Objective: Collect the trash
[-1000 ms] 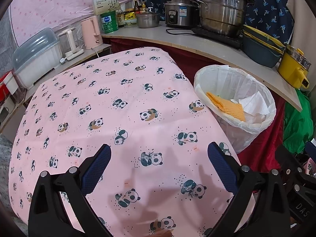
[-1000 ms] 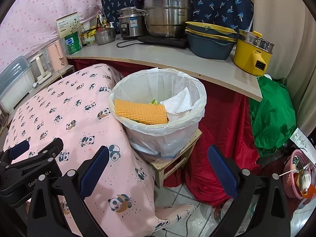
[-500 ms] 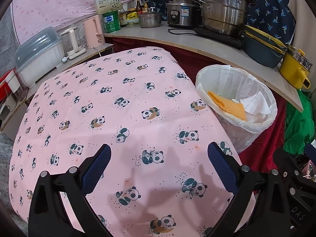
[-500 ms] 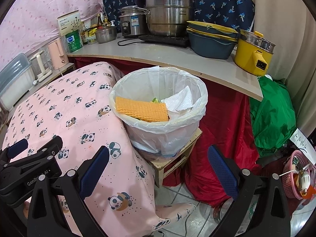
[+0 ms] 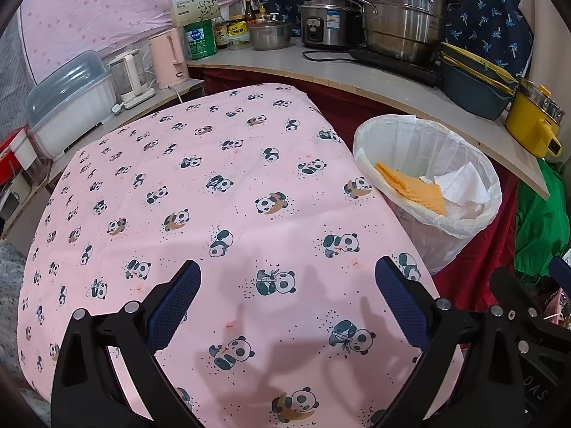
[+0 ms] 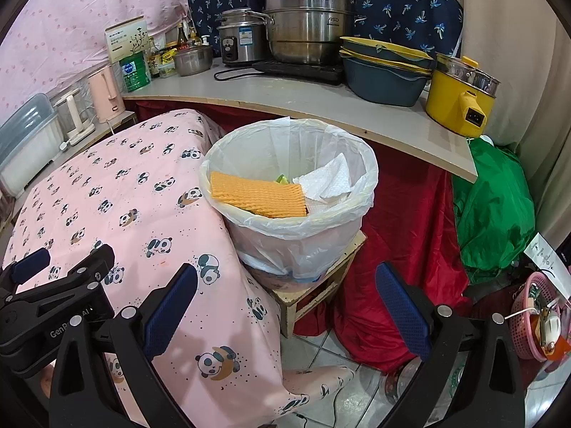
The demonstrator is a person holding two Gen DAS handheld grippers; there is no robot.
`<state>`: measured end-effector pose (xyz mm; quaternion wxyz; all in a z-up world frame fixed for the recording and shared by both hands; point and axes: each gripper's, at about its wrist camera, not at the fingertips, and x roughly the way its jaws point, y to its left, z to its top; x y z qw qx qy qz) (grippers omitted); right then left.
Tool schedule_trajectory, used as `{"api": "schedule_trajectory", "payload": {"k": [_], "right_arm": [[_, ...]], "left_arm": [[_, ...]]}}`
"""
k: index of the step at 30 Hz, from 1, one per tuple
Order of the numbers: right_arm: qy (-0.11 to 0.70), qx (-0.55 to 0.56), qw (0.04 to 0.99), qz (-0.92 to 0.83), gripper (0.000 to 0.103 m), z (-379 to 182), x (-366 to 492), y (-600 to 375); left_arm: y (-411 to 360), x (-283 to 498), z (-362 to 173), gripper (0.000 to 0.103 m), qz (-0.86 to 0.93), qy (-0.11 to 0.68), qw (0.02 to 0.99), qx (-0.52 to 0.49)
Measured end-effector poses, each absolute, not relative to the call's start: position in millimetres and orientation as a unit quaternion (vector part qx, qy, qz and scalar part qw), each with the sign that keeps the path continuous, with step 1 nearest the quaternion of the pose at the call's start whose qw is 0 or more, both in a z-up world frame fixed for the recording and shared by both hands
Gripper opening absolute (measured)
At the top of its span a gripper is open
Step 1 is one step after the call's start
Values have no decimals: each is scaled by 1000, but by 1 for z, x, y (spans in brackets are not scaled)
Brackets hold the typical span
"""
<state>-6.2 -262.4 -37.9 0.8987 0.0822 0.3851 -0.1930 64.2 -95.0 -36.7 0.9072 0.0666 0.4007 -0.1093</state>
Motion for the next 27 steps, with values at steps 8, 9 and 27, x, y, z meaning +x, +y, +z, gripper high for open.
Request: {"api": "schedule_trajectory", "payload": {"k": [8, 9, 27], "right_arm": [[385, 82, 899, -193, 96, -38, -6, -263], [386, 82, 899, -193, 96, -38, -6, -263], [386, 84, 898, -193, 96, -39, -6, -264]], "left_arm": [[-96, 64, -37, 94, -109, 401, 907, 67], [-96, 64, -37, 94, -110, 401, 907, 67], [-100, 66, -42, 94, -115, 408, 903, 68]]}}
